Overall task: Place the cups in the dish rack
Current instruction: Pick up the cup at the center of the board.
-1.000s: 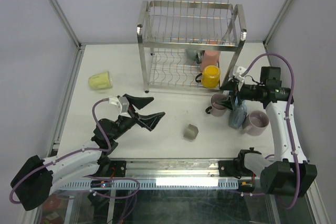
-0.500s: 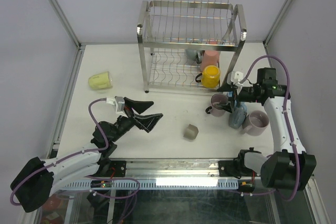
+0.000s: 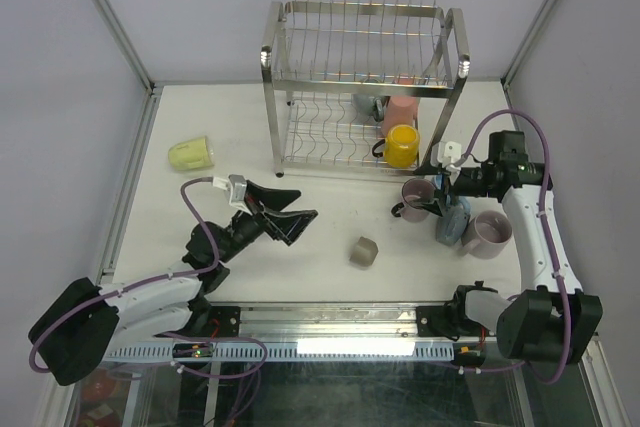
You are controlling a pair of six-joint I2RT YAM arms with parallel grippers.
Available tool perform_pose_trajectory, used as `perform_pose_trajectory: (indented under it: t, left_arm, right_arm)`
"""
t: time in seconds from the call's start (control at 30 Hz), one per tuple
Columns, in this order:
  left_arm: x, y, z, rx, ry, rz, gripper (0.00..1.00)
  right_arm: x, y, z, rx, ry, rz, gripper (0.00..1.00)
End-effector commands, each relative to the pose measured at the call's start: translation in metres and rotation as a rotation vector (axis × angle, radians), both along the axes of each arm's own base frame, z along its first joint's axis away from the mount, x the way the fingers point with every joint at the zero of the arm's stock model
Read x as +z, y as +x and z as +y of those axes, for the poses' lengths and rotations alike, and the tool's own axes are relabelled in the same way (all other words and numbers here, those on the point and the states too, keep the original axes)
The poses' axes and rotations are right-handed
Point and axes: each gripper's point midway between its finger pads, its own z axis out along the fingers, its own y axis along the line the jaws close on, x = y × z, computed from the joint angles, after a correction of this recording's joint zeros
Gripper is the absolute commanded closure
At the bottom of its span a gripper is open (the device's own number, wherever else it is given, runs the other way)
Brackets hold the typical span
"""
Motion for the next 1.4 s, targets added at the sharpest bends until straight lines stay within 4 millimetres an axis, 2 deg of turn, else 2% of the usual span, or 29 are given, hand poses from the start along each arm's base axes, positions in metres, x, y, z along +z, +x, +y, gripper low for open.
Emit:
perform_pose_trajectory:
  t: [0.0, 0.17, 0.37, 0.53, 0.73, 0.83, 1.0, 1.17, 1.27, 1.37]
  left_arm:
    - [0.04, -0.005, -0.005, -0.064, -0.131, -0.047, 0.01]
    - [0.039, -0.011, -0.006, -0.106, -0.212, -0.008, 0.01]
    - [0.027, -0.01, -0.013, -0.145, -0.218, 0.056, 0.03]
    - [0.023, -0.005, -0.015, -0.132, -0.211, 0.077, 0.03]
    - [0.019, 0.003, -0.014, -0.091, -0.189, 0.097, 0.03]
    - [0.016, 0.009, -0.011, -0.052, -0.172, 0.096, 0.03]
    - [0.012, 0.019, -0.009, 0.002, -0.137, 0.098, 0.03]
    - [0.002, 0.025, -0.007, 0.047, -0.093, 0.097, 0.03]
    - [0.001, 0.031, -0.002, 0.091, -0.079, 0.069, 0.03]
    - [0.009, 0.032, -0.002, 0.093, -0.088, 0.032, 0.03]
  right_arm:
    - [0.006, -0.005, 0.002, 0.011, -0.013, -0.067, 0.28]
    - [0.008, 0.0, 0.0, -0.008, -0.031, -0.041, 0.28]
    - [0.011, 0.016, -0.008, -0.124, -0.052, 0.071, 0.28]
    - [-0.001, 0.029, -0.018, -0.253, -0.079, 0.136, 0.29]
    - [-0.012, 0.047, -0.043, -0.413, -0.182, 0.159, 0.28]
    - [-0.017, 0.045, -0.047, -0.431, -0.205, 0.168, 0.28]
    - [-0.023, 0.029, -0.035, -0.313, -0.196, 0.183, 0.28]
    - [-0.038, -0.011, -0.018, 0.04, -0.218, 0.028, 0.26]
    - [-0.051, -0.014, -0.017, 0.171, -0.259, -0.098, 0.21]
    - [-0.059, -0.013, -0.019, 0.26, -0.303, -0.186, 0.19]
